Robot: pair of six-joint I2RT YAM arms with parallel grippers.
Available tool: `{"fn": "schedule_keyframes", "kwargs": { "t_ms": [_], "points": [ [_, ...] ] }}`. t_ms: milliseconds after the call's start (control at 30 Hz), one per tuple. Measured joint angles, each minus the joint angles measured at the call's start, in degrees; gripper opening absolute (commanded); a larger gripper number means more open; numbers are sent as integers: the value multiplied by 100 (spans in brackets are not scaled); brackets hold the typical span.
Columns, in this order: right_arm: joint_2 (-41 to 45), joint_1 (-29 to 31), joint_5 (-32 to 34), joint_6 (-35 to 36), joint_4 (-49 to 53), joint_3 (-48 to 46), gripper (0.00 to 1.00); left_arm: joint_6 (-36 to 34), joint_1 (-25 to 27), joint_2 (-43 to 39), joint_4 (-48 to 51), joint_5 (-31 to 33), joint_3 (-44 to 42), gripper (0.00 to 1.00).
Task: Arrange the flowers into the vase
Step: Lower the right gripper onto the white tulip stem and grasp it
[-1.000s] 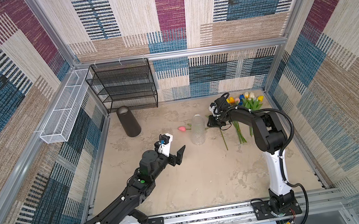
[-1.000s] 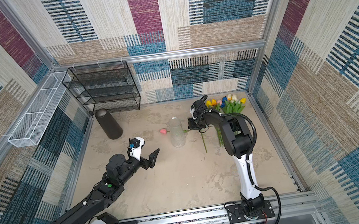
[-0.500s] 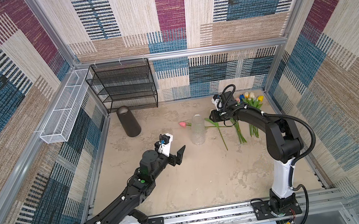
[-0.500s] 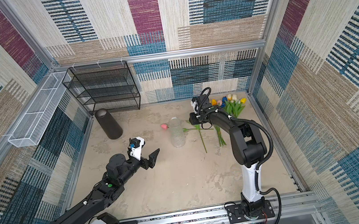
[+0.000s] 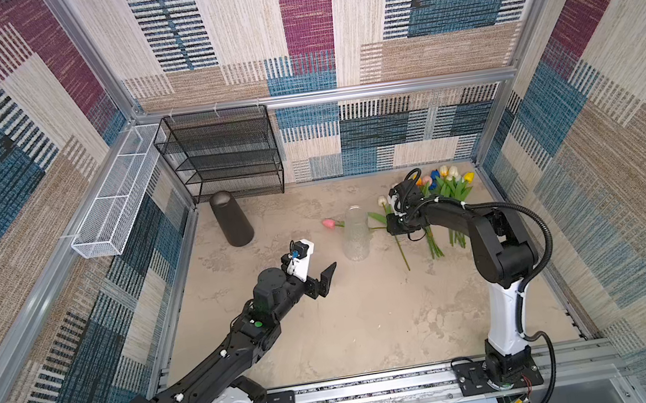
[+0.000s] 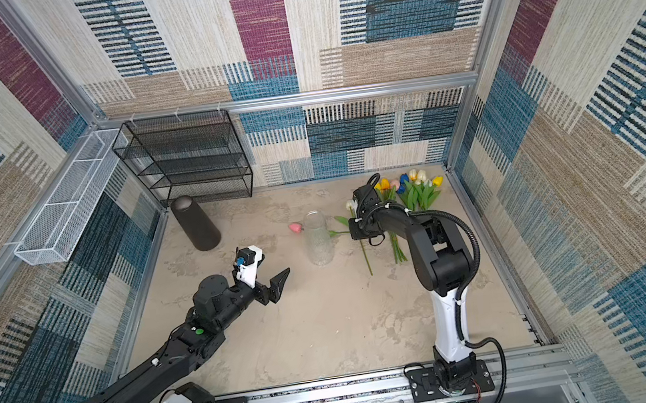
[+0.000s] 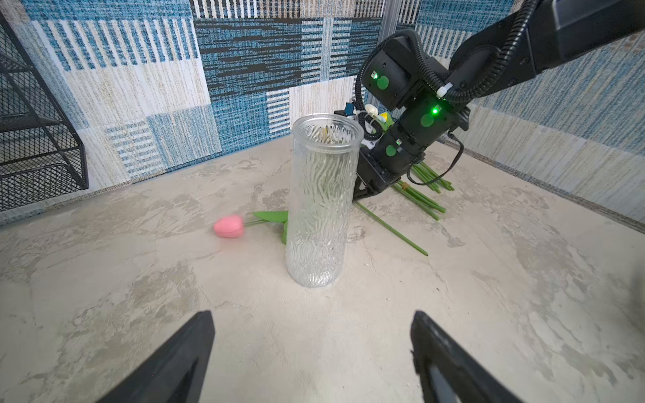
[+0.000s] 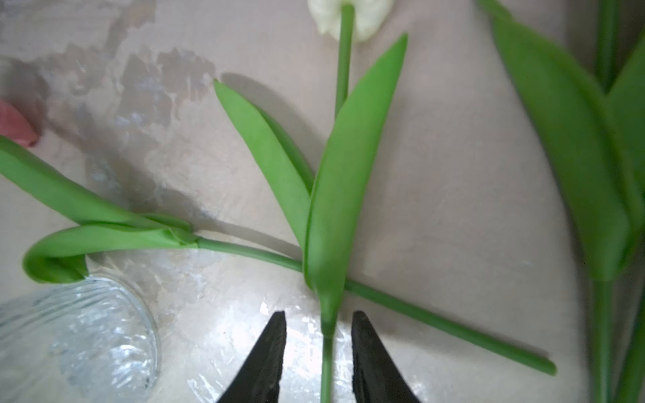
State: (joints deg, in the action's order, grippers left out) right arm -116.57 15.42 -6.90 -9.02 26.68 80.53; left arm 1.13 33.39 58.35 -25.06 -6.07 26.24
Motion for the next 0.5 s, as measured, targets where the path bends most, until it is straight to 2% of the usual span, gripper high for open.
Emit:
{"fn": "schedule_keyframes", "kwargs": {
  "t_ms": [100, 267, 433, 500],
  "points": [
    [-2, 0, 33, -17, -81, -133, 29, 2, 2, 11, -2, -57, 55, 91],
    [-116, 11, 151, -20, -442, -142, 9, 0, 2, 9, -2, -428, 55, 91],
    [37, 15, 199, -90, -442, -247, 0, -31, 2, -157, -2, -1123, 55, 96],
    [219, 15, 197, -103, -330, -258, 0, -87, 9, -254, -4, -1408, 55, 98]
  ]
}}
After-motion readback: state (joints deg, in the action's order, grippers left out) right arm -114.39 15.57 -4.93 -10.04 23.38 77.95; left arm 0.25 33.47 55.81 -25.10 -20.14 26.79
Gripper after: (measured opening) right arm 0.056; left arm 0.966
